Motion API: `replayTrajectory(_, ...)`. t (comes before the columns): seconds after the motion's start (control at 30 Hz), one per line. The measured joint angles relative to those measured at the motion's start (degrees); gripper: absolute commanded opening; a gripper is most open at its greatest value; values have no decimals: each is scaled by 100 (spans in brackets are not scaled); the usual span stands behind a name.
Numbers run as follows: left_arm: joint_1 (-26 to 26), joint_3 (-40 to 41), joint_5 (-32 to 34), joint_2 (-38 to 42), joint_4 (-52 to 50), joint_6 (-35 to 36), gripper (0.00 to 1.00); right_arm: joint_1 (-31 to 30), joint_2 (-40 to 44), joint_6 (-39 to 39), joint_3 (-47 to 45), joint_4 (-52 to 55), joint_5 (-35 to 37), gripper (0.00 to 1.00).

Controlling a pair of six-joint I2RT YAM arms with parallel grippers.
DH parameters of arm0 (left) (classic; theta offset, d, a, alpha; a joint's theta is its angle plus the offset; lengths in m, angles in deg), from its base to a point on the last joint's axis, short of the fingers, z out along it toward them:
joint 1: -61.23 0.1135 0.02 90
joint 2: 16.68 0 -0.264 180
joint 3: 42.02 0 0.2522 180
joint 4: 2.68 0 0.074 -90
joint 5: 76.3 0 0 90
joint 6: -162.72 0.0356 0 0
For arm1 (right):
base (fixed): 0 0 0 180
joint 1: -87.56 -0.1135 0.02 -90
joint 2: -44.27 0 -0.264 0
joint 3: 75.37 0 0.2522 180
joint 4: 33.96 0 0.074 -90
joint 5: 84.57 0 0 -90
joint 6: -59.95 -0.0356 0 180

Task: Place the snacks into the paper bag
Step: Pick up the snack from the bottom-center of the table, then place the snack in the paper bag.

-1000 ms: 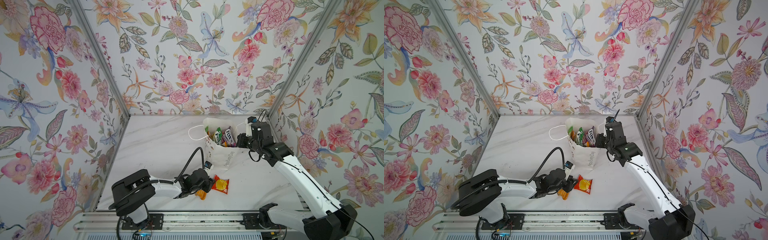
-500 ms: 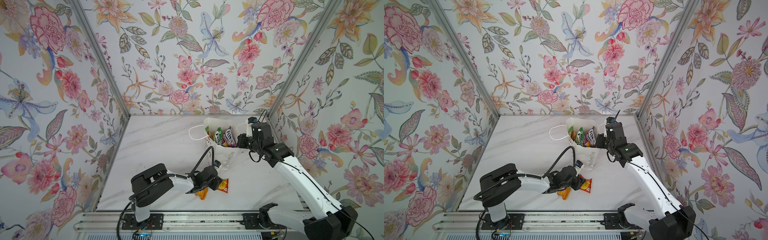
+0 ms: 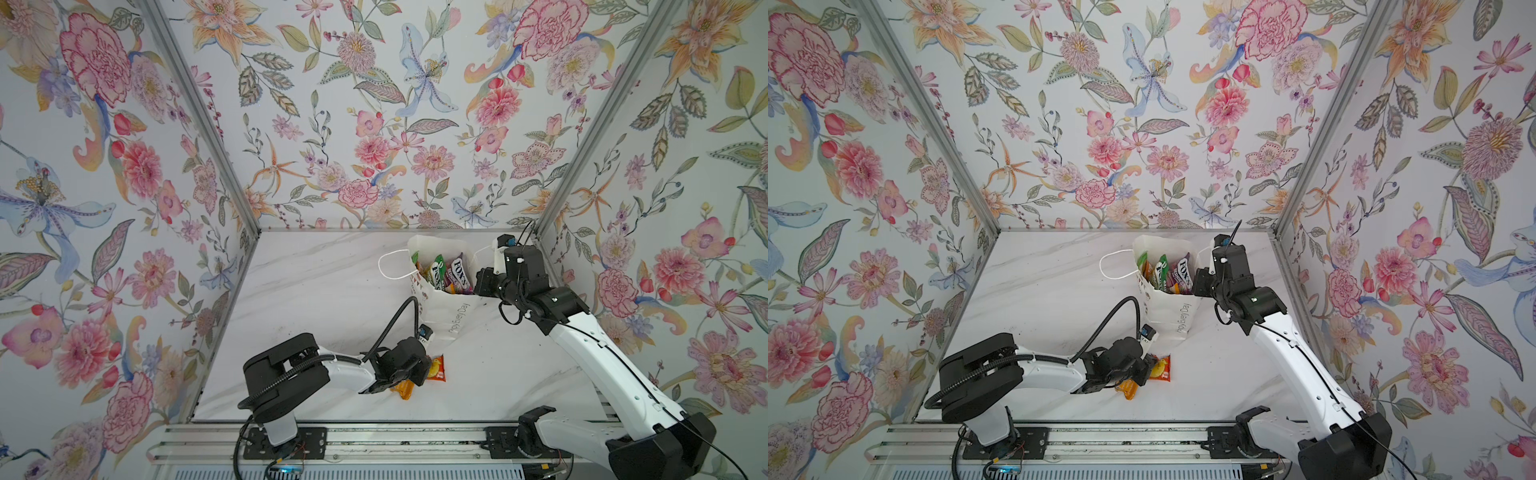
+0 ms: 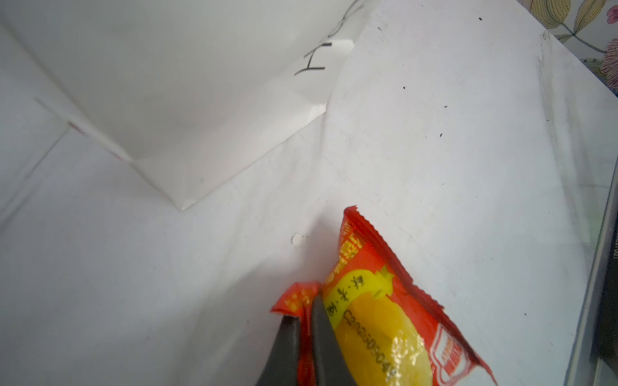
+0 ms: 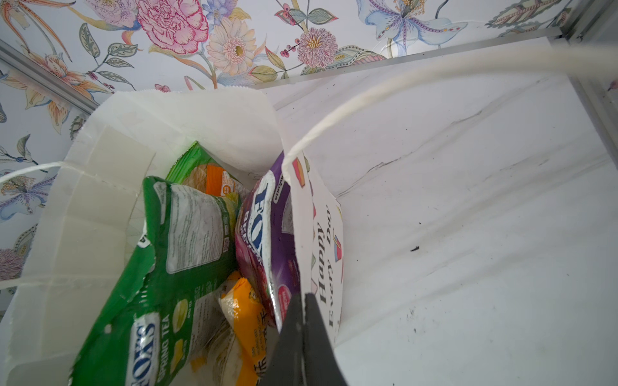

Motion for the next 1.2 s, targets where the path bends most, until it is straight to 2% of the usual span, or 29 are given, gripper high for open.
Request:
replayTrajectory(0.3,0,693,446,1239,153,-173,0,7,0,0,0,2,0,0)
replayTrajectory(0.63,0,415,1023,2774,-44,157,0,7,4,0,0,4,-2,0)
replayTrajectory(0.77,0,-114,1355,3294,-223,538,0,4,9,-2,0,7,-2,0)
replayTrajectory(0.87,0,-750,1552,3364,-275,802,0,4,9,-2,0,9,-2,0)
replayTrajectory(1.03,0,-1980,1794,2942,-404,1158,0,-52,9,-4,4,7,2,0)
replayTrajectory(1.2,44,-2994,1947,2138,-675,1329,0,-146,9,-22,13,7,20,0)
